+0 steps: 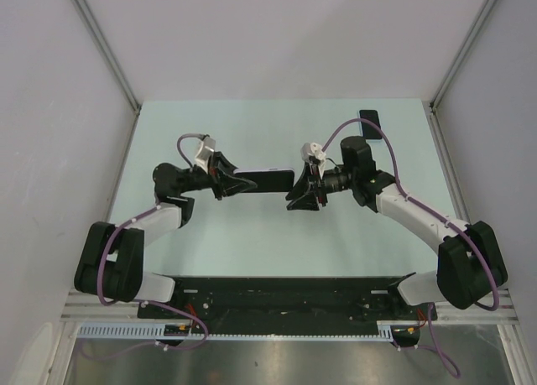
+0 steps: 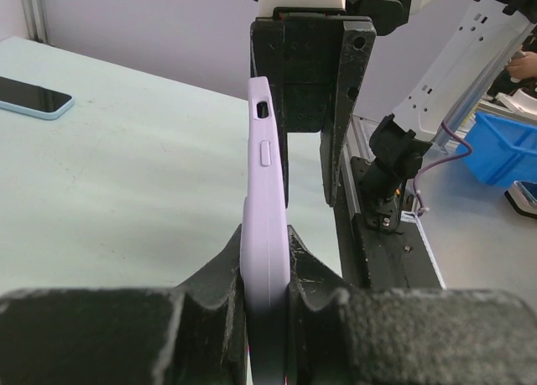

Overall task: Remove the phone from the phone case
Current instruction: Remove the phone case from the phone.

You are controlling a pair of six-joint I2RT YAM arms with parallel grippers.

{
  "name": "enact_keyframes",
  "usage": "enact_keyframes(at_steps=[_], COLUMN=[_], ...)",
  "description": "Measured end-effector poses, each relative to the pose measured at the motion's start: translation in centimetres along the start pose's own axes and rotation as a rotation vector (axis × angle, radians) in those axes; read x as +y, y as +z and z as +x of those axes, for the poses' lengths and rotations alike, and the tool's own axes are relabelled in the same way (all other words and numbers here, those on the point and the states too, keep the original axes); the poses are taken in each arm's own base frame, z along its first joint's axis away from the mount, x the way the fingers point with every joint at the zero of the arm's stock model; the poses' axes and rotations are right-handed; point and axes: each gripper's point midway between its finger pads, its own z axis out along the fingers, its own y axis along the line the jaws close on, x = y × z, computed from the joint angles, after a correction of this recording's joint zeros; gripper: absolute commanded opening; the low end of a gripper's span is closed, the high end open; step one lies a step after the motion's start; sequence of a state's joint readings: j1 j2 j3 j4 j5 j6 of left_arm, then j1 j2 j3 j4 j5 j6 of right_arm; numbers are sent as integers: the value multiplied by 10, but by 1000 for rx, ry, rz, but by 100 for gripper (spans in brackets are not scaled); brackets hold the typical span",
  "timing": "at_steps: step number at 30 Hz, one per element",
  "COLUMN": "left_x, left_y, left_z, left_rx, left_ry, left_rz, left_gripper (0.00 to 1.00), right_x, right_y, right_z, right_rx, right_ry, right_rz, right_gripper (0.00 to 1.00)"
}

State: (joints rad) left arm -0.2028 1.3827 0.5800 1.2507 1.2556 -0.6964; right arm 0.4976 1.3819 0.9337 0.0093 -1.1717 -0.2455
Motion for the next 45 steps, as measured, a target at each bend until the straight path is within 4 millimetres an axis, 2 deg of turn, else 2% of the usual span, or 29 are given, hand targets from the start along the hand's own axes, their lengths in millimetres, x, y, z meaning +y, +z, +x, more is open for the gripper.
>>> enact_keyframes(at_steps=[4, 5, 7, 11, 13, 15, 19, 30, 34, 45], left_x=[0, 0, -1, -3, -3, -3, -4, -5, -7, -7], left_y=[2, 2, 3, 5, 5, 5, 3, 1, 0, 3], left_z=[4, 5, 5, 6, 6, 7, 11, 2, 1, 6], left_rx=[0, 0, 0, 3, 3, 3, 5, -25, -27, -17], left_ry=[-8, -8, -9, -12, -11, -8, -9, 38, 49, 26], left_rz=[-1, -1, 1, 9, 10, 8, 4, -23, -23, -11], left_gripper=[0, 0, 0, 0, 0, 0, 0, 0, 0, 0], right_x=[0, 0, 0, -1, -1, 0, 3, 5, 4, 2], right_y=[1, 1, 1, 1, 1, 1, -3, -19, -19, -12], right_z=[0, 0, 0, 1, 1, 2, 7, 8, 9, 11], right_rx=[1, 1, 1, 3, 3, 6, 15, 21, 25, 34], right_ry=[0, 0, -9, -33, -43, -47, -42, -78, -85, -80], right_rz=[-1, 1, 0, -1, -2, -7, -23, -9, -5, 2], right_gripper=[35, 28, 23, 22, 24, 33, 41, 47, 52, 52])
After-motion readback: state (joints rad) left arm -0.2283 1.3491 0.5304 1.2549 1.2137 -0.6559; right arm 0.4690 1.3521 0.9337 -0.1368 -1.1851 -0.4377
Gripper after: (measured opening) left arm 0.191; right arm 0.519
